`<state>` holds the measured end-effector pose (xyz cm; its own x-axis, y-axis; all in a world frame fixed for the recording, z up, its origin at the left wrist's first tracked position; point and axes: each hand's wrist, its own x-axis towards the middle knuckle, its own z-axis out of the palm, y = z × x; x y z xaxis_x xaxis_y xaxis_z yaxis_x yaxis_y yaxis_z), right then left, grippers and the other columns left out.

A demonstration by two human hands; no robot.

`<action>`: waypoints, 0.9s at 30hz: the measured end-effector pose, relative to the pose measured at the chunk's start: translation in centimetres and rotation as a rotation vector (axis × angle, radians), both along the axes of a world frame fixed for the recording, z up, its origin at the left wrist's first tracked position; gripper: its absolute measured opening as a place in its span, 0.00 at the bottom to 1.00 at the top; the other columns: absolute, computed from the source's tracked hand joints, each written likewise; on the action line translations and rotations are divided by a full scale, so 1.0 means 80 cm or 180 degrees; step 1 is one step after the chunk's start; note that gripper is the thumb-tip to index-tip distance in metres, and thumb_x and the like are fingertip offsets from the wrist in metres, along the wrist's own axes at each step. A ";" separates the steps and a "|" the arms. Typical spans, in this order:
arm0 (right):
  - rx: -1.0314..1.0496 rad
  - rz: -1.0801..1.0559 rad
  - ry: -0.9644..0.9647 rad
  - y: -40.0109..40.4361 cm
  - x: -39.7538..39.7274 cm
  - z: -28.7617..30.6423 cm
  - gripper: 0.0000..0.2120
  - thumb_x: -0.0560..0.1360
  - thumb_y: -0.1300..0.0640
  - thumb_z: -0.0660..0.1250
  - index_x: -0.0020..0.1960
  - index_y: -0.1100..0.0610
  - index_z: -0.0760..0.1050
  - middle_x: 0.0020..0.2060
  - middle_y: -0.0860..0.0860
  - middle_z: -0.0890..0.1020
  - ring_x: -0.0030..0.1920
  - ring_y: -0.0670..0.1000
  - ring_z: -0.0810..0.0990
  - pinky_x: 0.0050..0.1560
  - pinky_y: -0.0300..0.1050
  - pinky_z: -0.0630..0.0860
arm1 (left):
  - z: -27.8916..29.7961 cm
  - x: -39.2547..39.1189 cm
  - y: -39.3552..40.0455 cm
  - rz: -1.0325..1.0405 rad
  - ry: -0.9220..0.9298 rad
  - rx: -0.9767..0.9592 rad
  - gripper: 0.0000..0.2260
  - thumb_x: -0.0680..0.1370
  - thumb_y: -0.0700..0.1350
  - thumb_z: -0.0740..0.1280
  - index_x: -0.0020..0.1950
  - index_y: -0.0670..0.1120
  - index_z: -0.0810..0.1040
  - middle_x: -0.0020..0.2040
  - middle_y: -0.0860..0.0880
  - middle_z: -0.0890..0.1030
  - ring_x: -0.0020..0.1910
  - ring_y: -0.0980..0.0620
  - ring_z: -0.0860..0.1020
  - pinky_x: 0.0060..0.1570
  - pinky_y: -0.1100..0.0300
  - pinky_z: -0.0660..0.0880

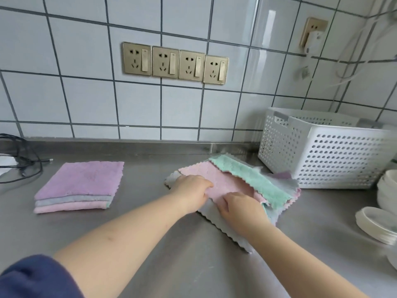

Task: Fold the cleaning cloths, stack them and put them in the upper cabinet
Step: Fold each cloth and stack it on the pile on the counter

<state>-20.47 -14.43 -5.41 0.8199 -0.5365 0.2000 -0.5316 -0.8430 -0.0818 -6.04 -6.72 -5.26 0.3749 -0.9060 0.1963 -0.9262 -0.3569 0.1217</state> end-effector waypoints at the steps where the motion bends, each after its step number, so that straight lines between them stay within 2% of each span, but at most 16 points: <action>1: -0.0136 0.0067 0.0104 -0.002 -0.001 0.001 0.15 0.81 0.51 0.52 0.54 0.53 0.76 0.53 0.51 0.79 0.52 0.54 0.78 0.41 0.42 0.64 | -0.002 -0.002 -0.004 -0.0008 -0.0046 0.0020 0.15 0.78 0.48 0.59 0.64 0.54 0.74 0.63 0.53 0.76 0.64 0.49 0.72 0.61 0.55 0.68; 3: -0.0334 0.0153 0.0257 -0.005 -0.001 0.002 0.15 0.80 0.58 0.53 0.61 0.50 0.74 0.53 0.52 0.79 0.53 0.54 0.79 0.41 0.42 0.64 | -0.005 -0.001 -0.006 0.0010 -0.0107 0.0039 0.11 0.77 0.48 0.60 0.56 0.52 0.77 0.56 0.53 0.79 0.59 0.48 0.74 0.56 0.54 0.70; 5: -0.0319 0.0048 0.0323 -0.013 -0.003 0.006 0.14 0.77 0.64 0.54 0.59 0.55 0.72 0.51 0.54 0.80 0.51 0.57 0.79 0.40 0.44 0.65 | -0.008 0.002 -0.009 0.0043 -0.0119 -0.0003 0.08 0.77 0.48 0.60 0.51 0.50 0.77 0.52 0.52 0.79 0.56 0.48 0.75 0.52 0.55 0.70; 7: -0.0184 -0.0035 0.0273 -0.021 -0.005 0.013 0.09 0.75 0.66 0.55 0.52 0.57 0.68 0.46 0.57 0.79 0.44 0.58 0.77 0.38 0.46 0.66 | -0.011 0.008 -0.013 0.0154 -0.0097 -0.0124 0.10 0.77 0.45 0.60 0.54 0.53 0.78 0.57 0.52 0.79 0.59 0.48 0.74 0.54 0.55 0.71; 9: -0.0082 -0.0062 0.0214 -0.029 -0.007 0.018 0.08 0.73 0.67 0.55 0.47 0.55 0.64 0.40 0.56 0.75 0.39 0.57 0.73 0.37 0.46 0.67 | -0.013 0.017 -0.019 0.0381 -0.0012 -0.0214 0.18 0.76 0.40 0.59 0.62 0.56 0.76 0.65 0.53 0.75 0.64 0.48 0.71 0.60 0.56 0.70; 11: -0.0167 -0.0059 0.0262 -0.040 -0.009 0.022 0.06 0.74 0.65 0.56 0.46 0.55 0.64 0.40 0.54 0.73 0.40 0.56 0.73 0.36 0.45 0.68 | -0.012 0.028 -0.027 0.0590 0.0104 -0.0259 0.20 0.75 0.37 0.59 0.60 0.57 0.77 0.65 0.54 0.75 0.65 0.48 0.71 0.61 0.56 0.69; 15: -0.0381 -0.0213 0.0455 -0.064 -0.017 0.038 0.04 0.75 0.61 0.56 0.47 0.54 0.68 0.42 0.55 0.76 0.46 0.56 0.79 0.37 0.45 0.68 | 0.001 0.043 -0.035 0.0799 0.0294 -0.0608 0.19 0.76 0.38 0.56 0.58 0.57 0.78 0.61 0.54 0.78 0.60 0.48 0.75 0.55 0.59 0.71; 17: -0.0445 -0.0344 0.0296 -0.074 -0.020 0.054 0.07 0.76 0.61 0.56 0.51 0.55 0.70 0.45 0.54 0.79 0.44 0.56 0.78 0.37 0.44 0.69 | 0.015 0.047 -0.036 0.0786 0.0252 -0.0874 0.17 0.78 0.39 0.56 0.58 0.55 0.78 0.59 0.52 0.79 0.56 0.47 0.76 0.55 0.58 0.69; 19: -0.0524 -0.0443 0.0020 -0.082 -0.019 0.072 0.07 0.76 0.61 0.55 0.50 0.55 0.70 0.41 0.53 0.78 0.41 0.56 0.78 0.37 0.45 0.72 | 0.034 0.047 -0.034 0.0773 0.0274 -0.1190 0.15 0.79 0.39 0.55 0.56 0.52 0.77 0.52 0.50 0.82 0.46 0.46 0.77 0.61 0.54 0.67; 21: -0.0632 -0.0510 -0.0277 -0.089 -0.012 0.090 0.08 0.77 0.61 0.55 0.50 0.56 0.71 0.37 0.51 0.76 0.39 0.56 0.78 0.38 0.45 0.74 | 0.054 0.050 -0.031 0.0809 0.0351 -0.1549 0.13 0.79 0.40 0.55 0.54 0.51 0.77 0.47 0.48 0.82 0.42 0.46 0.76 0.59 0.52 0.69; 23: -0.0645 -0.0552 -0.0613 -0.090 -0.005 0.113 0.09 0.77 0.60 0.55 0.50 0.55 0.73 0.38 0.52 0.78 0.40 0.57 0.79 0.39 0.46 0.75 | 0.078 0.056 -0.026 0.0853 0.0434 -0.1869 0.12 0.79 0.41 0.56 0.55 0.49 0.77 0.51 0.47 0.82 0.48 0.43 0.77 0.50 0.53 0.73; 27: -0.0725 -0.0498 -0.1258 -0.077 0.009 0.171 0.10 0.77 0.59 0.57 0.52 0.54 0.75 0.46 0.55 0.81 0.45 0.59 0.78 0.37 0.46 0.69 | 0.138 0.064 0.006 0.0998 0.0396 -0.2286 0.11 0.79 0.43 0.58 0.57 0.48 0.77 0.56 0.47 0.80 0.55 0.43 0.76 0.50 0.54 0.72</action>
